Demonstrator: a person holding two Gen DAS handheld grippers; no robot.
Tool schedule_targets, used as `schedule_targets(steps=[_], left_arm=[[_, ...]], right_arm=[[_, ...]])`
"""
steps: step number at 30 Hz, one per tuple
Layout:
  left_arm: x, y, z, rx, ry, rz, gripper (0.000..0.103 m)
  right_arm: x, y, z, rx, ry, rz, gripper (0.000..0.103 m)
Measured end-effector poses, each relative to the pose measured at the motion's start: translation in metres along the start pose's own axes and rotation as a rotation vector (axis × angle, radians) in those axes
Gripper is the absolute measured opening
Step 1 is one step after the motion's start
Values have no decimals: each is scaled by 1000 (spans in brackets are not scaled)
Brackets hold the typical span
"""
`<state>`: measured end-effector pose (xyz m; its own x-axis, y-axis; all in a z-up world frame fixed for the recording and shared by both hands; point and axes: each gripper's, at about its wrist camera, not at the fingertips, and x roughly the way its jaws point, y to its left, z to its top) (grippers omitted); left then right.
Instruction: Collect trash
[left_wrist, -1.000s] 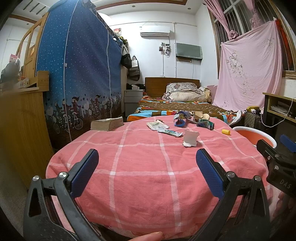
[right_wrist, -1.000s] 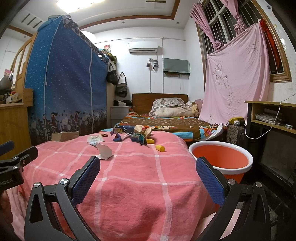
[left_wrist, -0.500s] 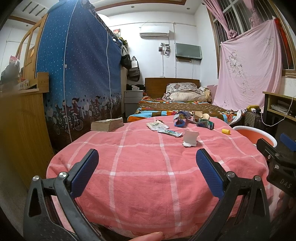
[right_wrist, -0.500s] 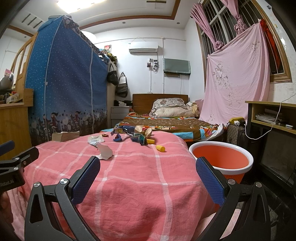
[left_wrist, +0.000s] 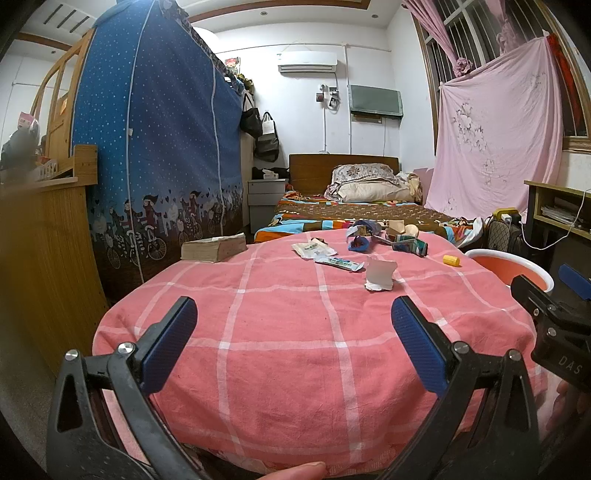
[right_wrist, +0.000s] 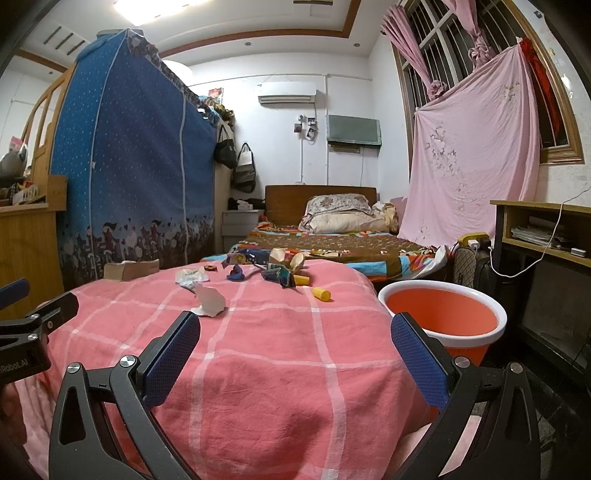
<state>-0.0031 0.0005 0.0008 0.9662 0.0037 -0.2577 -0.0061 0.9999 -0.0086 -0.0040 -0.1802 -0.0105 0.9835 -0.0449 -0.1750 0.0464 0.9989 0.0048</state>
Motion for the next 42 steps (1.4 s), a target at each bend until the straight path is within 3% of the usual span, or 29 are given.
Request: schedule_targets(steps=[31, 35, 42], left_arm=[[6, 6, -6, -1, 16, 1, 90], [9, 5, -6, 0, 14, -2, 90], [23, 0, 1, -14, 31, -17, 90]], right_arm=[[-3, -1, 5, 2, 9, 2, 103], [5, 5, -7, 8, 19, 5, 103], [9, -3, 4, 27, 44, 7, 103]])
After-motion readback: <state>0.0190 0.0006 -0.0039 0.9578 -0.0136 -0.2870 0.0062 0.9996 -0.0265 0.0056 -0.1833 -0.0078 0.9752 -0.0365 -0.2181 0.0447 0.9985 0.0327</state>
